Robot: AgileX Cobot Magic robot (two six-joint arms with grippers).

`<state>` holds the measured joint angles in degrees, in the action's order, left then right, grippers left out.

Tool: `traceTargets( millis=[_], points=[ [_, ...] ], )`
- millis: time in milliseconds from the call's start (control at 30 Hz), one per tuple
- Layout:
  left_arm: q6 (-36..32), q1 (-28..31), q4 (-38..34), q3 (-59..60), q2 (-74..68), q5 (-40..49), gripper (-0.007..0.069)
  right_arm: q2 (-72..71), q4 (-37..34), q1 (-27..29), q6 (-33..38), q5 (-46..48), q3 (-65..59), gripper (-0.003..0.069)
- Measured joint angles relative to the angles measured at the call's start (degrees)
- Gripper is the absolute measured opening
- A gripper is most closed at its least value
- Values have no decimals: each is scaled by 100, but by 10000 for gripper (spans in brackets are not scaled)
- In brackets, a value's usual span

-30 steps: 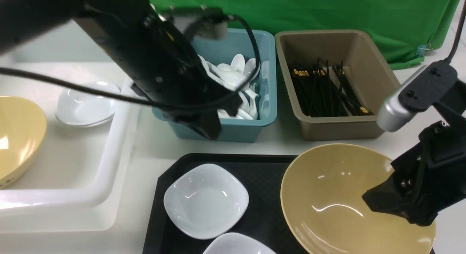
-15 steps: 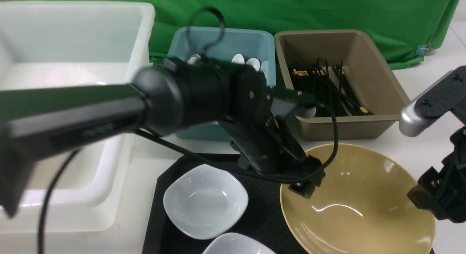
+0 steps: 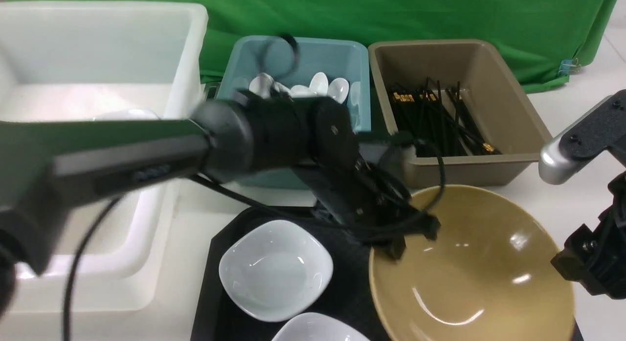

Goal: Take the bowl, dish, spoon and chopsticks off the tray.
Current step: Use the left arm to grab the yellow noodle bowl on the left, then use the left arm to put the noodle bowl into the large storage box on the left

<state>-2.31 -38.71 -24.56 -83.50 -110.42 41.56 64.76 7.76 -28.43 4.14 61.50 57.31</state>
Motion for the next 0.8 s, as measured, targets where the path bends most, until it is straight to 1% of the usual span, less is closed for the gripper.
traceTargets(
  millis=[67, 133, 167, 200, 267, 333, 400, 433, 467, 500, 533, 567, 633, 700, 733, 800],
  points=[
    [-21, 314, -17, -1, 287, 105, 13, 0, 0, 0, 0, -6, 0, 571],
    [-21, 757, -45, -28, 696, 206, 13, 0, 0, 0, -2, -6, 41, 571],
    [-28, 1069, -78, -96, 920, 314, 13, -5, -6, 0, -2, 1, 84, 571],
    [-28, 1125, -89, -126, 1010, 340, 13, -6, -10, 0, -7, -7, 106, 571],
    [-78, 1847, -143, -306, 1586, 640, 13, -23, -94, -4, -7, -93, 239, 571],
    [-90, 2400, -112, -385, 1993, 866, 13, -42, -233, -4, -7, -224, 352, 571],
    [-90, 3103, 102, -412, 2389, 1160, 13, -69, -481, -4, 4, -447, 438, 571],
    [-73, 3361, 277, -412, 2572, 1260, 13, -75, -582, -4, 32, -581, 471, 571],
    [-32, 4107, 645, -339, 2874, 1482, 13, -75, -988, -4, 183, -895, 504, 571],
    [-26, 4305, 725, -301, 2938, 1513, 13, -69, -1091, -6, 279, -969, 510, 571],
    [4, 5020, 888, -137, 3085, 1583, 13, -61, -1405, -19, 460, -1153, 516, 571],
    [27, 5539, 923, 93, 3158, 1505, 13, -26, -1707, -53, 732, -1285, 522, 571],
    [49, 6570, 805, 631, 3168, 1162, 13, 76, -2144, -162, 1046, -1411, 522, 571],
    [38, 6957, 676, 884, 3119, 949, 13, 146, -2277, -232, 1138, -1448, 522, 571],
    [-14, 7501, 471, 1289, 2984, 553, 13, 291, -2414, -382, 1260, -1504, 522, 571],
    [-55, 7918, 352, 1599, 2833, 281, 13, 401, -2457, -497, 1367, -1549, 522, 571]
  ],
)
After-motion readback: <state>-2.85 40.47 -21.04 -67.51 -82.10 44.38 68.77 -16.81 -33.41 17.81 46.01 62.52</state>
